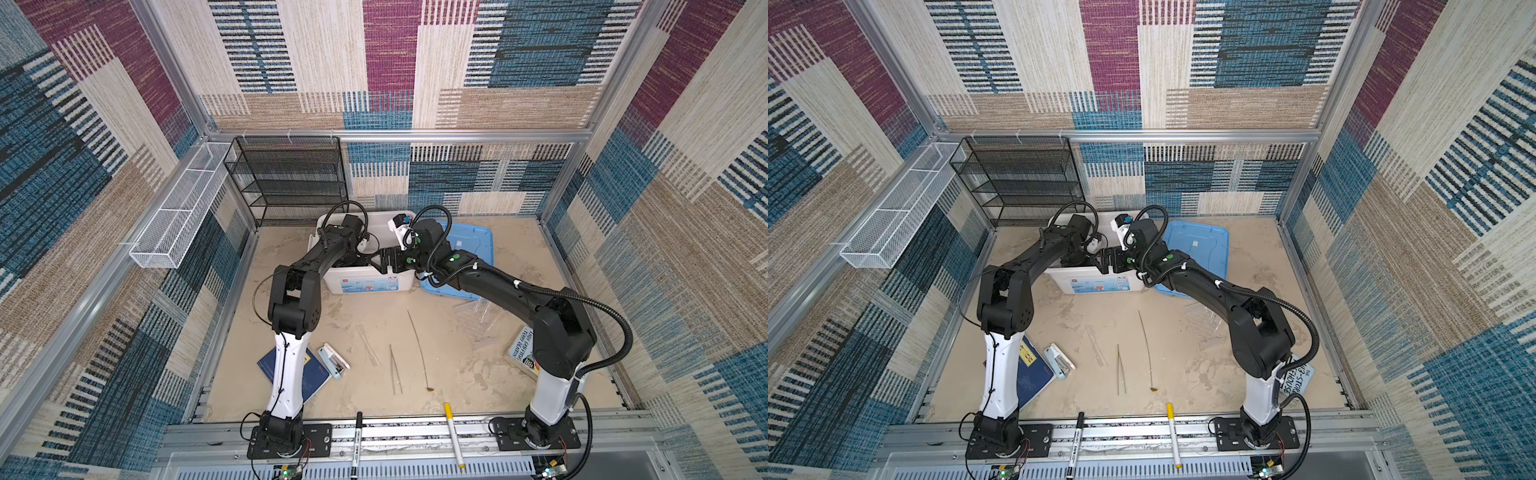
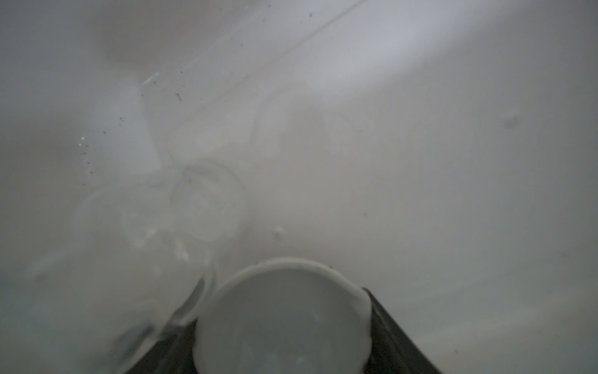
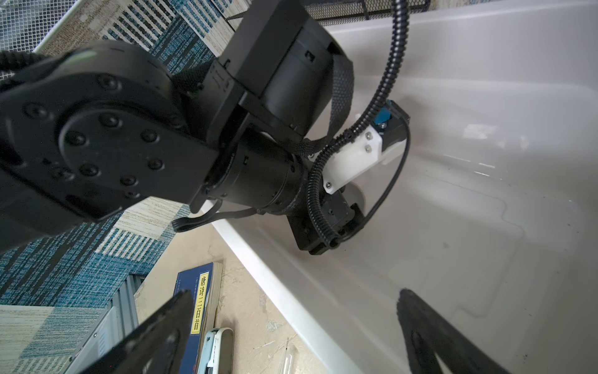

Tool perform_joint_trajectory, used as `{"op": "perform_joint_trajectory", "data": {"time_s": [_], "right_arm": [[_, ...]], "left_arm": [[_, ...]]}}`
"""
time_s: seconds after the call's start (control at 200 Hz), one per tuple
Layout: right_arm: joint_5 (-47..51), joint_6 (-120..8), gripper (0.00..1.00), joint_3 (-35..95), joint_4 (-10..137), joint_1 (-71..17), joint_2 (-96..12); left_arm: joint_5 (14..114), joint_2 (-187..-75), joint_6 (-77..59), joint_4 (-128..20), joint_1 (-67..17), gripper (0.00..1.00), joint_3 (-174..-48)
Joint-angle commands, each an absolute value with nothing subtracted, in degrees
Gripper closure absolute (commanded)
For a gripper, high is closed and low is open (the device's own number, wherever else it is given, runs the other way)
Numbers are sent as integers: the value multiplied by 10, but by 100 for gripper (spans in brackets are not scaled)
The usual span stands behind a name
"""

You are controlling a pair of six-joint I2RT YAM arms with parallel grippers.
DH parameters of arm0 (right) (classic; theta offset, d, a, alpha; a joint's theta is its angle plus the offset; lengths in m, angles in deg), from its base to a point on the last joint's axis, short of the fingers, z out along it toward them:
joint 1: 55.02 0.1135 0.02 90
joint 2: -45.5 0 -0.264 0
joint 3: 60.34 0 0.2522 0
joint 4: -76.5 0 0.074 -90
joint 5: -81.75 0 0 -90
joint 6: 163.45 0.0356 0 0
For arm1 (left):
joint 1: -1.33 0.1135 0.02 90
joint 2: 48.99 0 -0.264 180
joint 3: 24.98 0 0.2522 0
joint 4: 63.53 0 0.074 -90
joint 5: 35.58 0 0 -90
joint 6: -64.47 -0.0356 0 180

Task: Organize the chemistry lab equipment
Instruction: 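Lower the dish into the white bin beside the beaker with the left gripper, then open the left gripper to release the dish inside the bin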

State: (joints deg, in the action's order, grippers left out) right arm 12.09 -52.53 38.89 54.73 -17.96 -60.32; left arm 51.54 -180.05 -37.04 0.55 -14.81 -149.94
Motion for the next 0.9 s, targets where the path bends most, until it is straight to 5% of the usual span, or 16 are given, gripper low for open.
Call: {"op": "perform_joint_trajectory", "data": {"time_s": [0.0, 0.531, 0.761, 0.896], "right_arm": [[109, -527, 0, 388, 557, -180, -606], [109, -523, 0, 390, 556, -179, -611], [112, -517, 0, 393, 556, -179, -610], [112, -515, 0, 389, 554, -180, -603]], "left_arm": [[514, -1808, -360, 14, -147, 34, -1503], [540, -1818, -350, 12, -148, 22, -1502], [551, -1787, -345, 12, -149, 1, -1502], [553, -1775, -348, 11, -149, 1, -1502]]}}
